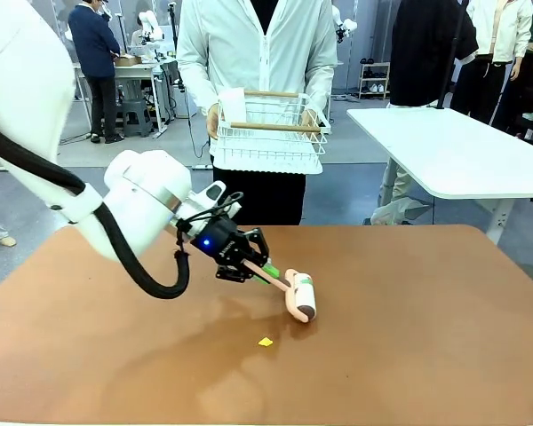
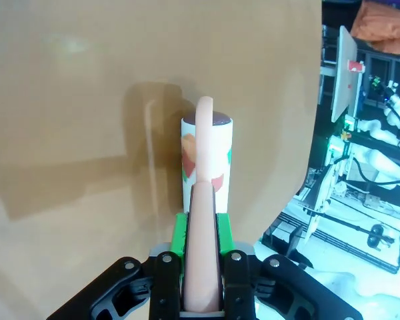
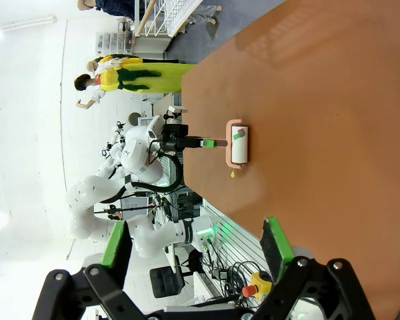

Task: Clean the table.
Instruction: Clean the table with the Lint Roller when the human lifts the Dish drying rack.

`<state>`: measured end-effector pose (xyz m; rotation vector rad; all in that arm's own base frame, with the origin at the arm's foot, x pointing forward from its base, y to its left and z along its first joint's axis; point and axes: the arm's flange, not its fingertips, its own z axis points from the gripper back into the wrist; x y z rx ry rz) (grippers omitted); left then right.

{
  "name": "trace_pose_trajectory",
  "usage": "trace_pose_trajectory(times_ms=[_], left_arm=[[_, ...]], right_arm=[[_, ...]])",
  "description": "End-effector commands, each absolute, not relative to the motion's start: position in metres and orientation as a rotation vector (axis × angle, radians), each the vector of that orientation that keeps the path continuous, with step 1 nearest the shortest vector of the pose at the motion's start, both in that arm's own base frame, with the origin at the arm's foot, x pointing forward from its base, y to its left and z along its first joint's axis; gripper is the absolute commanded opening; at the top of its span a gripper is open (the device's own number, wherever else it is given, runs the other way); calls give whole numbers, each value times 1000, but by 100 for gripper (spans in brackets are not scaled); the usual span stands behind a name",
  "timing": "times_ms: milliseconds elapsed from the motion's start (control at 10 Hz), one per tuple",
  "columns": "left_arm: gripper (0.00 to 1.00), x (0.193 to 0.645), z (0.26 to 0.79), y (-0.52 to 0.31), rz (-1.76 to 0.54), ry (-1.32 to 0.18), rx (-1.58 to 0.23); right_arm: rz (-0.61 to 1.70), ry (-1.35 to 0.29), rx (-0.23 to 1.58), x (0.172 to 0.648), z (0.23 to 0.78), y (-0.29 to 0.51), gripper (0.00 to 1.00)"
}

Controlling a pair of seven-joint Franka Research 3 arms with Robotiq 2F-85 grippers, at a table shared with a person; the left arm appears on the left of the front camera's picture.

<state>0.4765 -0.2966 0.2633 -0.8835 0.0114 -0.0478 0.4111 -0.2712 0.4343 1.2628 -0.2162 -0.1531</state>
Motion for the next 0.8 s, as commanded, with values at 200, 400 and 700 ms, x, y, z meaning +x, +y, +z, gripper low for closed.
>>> trace_pose_trajectory(times_ms=[200, 400, 700], left_arm=[[19, 462, 245, -315, -63, 19, -840], [19, 462, 263, -316, -72, 10, -855], [19, 465, 310, -318, -106, 11, -863]], right_arm=[[-147, -217, 1259, 409, 438, -269, 100], [-147, -217, 1259, 409, 438, -269, 100], [-147, -217, 1259, 409, 438, -269, 100]])
